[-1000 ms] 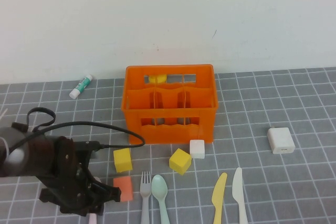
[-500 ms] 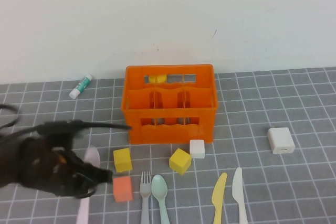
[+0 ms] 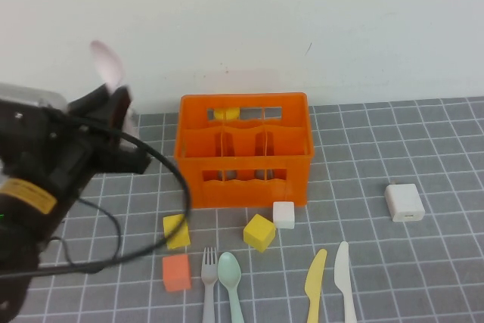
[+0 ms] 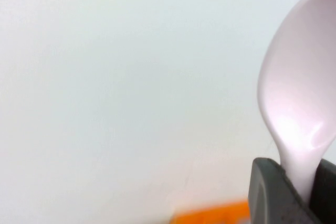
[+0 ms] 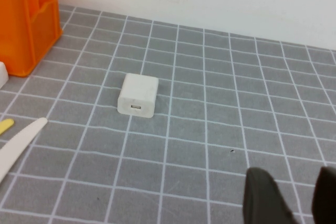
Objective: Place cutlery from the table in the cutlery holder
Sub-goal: Place the spoon on the box, then pick up the spoon, then place the spoon on the box, then pick up the knife
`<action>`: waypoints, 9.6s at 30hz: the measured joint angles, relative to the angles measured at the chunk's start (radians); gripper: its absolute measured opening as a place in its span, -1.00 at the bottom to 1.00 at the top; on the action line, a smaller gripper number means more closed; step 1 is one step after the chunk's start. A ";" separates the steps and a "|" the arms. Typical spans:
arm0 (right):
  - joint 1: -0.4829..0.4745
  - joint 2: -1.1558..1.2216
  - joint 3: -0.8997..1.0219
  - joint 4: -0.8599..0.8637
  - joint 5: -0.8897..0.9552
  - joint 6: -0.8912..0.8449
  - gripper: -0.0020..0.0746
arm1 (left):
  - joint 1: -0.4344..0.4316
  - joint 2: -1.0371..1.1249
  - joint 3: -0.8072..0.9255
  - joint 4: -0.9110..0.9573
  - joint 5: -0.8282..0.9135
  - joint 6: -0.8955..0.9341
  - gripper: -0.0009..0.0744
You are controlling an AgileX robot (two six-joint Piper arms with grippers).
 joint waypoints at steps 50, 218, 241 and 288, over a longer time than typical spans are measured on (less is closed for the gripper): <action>0.000 0.000 0.000 0.000 0.000 0.000 -0.38 | -0.152 0.019 -0.308 0.229 0.683 -0.103 -0.14; 0.000 0.000 0.000 0.000 0.000 0.000 -0.38 | 0.200 -1.258 0.338 -0.067 1.151 -0.005 -0.97; 0.000 0.000 0.000 0.002 0.000 0.000 -0.38 | 0.366 -1.336 0.506 -0.116 1.168 0.075 -0.98; 0.000 0.000 0.000 -0.005 -0.016 0.007 -0.38 | 0.370 -1.336 0.506 -0.118 1.172 0.083 -0.98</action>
